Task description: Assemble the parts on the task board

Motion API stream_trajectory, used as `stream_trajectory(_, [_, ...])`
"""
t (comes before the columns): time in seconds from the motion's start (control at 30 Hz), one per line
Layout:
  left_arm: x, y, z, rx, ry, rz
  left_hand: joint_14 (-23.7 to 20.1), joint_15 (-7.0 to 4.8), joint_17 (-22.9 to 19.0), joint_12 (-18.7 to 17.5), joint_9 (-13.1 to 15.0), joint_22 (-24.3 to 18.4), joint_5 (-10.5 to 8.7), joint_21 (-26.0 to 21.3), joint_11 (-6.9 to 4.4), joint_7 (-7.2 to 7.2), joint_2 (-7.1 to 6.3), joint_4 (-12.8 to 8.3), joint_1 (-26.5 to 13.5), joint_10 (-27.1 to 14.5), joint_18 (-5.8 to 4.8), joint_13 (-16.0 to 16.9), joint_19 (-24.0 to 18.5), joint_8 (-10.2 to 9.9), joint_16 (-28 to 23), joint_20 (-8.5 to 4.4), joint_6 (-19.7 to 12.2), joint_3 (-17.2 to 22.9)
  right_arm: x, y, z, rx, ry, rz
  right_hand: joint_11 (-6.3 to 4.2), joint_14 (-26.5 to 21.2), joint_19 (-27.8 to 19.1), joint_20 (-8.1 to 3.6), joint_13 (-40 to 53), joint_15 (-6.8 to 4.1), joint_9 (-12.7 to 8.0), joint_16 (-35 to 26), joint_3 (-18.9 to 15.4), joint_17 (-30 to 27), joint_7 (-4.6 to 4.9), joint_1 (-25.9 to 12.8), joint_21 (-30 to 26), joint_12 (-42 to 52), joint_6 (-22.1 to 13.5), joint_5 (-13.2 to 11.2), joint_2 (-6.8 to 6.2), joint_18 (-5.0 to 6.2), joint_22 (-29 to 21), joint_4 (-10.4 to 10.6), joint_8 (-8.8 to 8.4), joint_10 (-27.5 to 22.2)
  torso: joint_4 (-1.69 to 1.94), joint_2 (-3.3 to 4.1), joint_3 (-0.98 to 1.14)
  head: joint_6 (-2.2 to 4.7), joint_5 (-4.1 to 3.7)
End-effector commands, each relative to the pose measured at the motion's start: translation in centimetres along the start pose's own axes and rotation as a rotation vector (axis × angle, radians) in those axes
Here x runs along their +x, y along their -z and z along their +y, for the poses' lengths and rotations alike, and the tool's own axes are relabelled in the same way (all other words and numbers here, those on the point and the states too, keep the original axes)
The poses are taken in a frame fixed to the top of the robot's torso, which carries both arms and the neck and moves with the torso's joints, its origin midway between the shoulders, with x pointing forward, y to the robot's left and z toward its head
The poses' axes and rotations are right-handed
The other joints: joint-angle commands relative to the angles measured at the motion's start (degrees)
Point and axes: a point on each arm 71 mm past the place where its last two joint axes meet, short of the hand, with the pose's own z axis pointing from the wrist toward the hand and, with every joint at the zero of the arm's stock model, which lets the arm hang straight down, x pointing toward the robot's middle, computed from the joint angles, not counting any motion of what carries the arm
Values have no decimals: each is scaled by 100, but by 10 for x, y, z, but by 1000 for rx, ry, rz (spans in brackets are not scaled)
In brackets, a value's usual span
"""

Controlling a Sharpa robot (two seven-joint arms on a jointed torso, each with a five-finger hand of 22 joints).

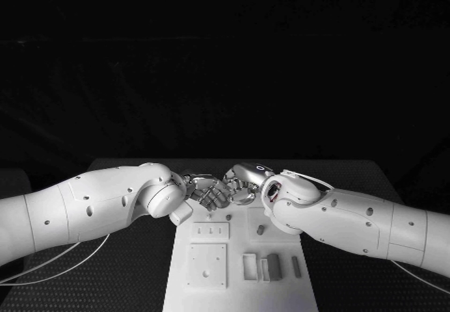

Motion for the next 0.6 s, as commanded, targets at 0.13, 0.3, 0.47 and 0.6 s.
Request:
stream_trajectory(0.13, [2, 0, 0, 13, -15, 19, -4, 6, -3, 0, 6, -11, 18, 15, -7, 2, 113, -54, 51, 50, -62, 10, -15, 20, 13, -13, 45, -8, -1, 0, 2, -14, 11, 5, -19, 28, 34, -20, -7, -16, 11, 7, 33, -7, 305, -70, 15, 6, 340, 30, -9, 75, 3, 5, 16, 40, 6, -1, -3, 0, -8])
stream_trajectory(0.3, [1, 0, 1, 14, -16, 22, -10, 8, -6, -4, 6, -13, 18, 13, -7, 1, 137, -74, 64, 47, -67, 9, -22, 19, 8, -13, 46, -9, -1, 0, 0, -9, 13, 7, -19, 29, 34, -19, -7, -16, 10, 7, 35, -7, 304, -71, 15, 6, 342, 30, -8, 75, 3, 3, 14, 41, 5, 2, -3, -2, -7])
stream_trajectory(0.47, [1, 0, 1, 14, -14, 20, -22, 12, -13, -16, 1, -16, 18, 12, -2, 7, 176, -135, 113, 35, -74, 7, -33, 7, -2, -14, 33, -3, -1, 0, -2, -6, 12, 4, -19, 29, 35, -19, -7, -16, 10, 7, 37, -7, 304, -74, 15, 6, 344, 29, -8, 75, 3, 2, 13, 41, 4, -1, -6, 6, -10])
stream_trajectory(0.6, [0, 1, 2, 10, -13, 20, -28, 14, -17, -23, -3, -18, 18, 13, 2, 13, 198, -184, 154, 28, -78, 6, -37, -3, -8, -14, 20, 4, -2, 1, -3, -6, 3, -1, -19, 29, 35, -18, -7, -16, 9, 7, 38, -8, 304, -76, 14, 6, 345, 29, -7, 75, 3, 2, 11, 41, 7, 1, -5, -1, -10])
